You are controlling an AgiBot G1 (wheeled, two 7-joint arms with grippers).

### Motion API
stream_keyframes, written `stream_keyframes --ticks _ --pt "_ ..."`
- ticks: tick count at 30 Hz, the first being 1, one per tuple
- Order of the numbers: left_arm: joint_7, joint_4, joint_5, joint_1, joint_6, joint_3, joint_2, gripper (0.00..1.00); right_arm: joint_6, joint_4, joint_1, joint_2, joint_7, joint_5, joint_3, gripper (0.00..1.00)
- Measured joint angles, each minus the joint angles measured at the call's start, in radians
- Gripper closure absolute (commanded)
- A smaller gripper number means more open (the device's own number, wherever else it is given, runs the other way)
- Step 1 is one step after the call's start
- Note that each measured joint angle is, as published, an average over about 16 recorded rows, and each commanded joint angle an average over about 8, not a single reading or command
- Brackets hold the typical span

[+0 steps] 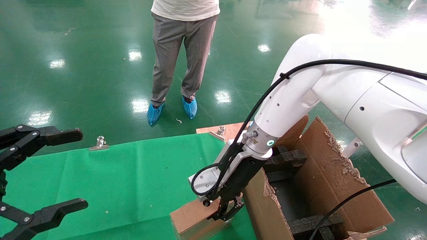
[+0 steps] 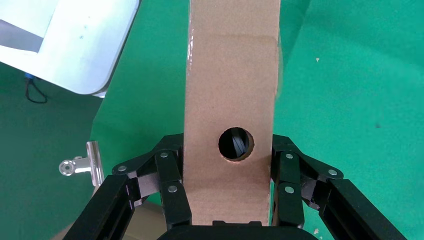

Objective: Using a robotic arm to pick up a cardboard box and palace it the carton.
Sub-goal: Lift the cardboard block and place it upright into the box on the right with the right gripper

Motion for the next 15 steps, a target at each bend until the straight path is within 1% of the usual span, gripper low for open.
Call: stream_keyframes --ticks 7,15 --pt "0.000 0.000 0.000 0.000 0.000 0.000 0.000 0.00 -0.007 -0.009 0.045 0.017 0.001 0.023 -0.008 1.00" --pt "0.000 0.000 0.000 0.000 0.000 0.000 0.000 0.00 -0.016 -0.033 0.168 0.046 0.004 0.070 -0.029 1.00"
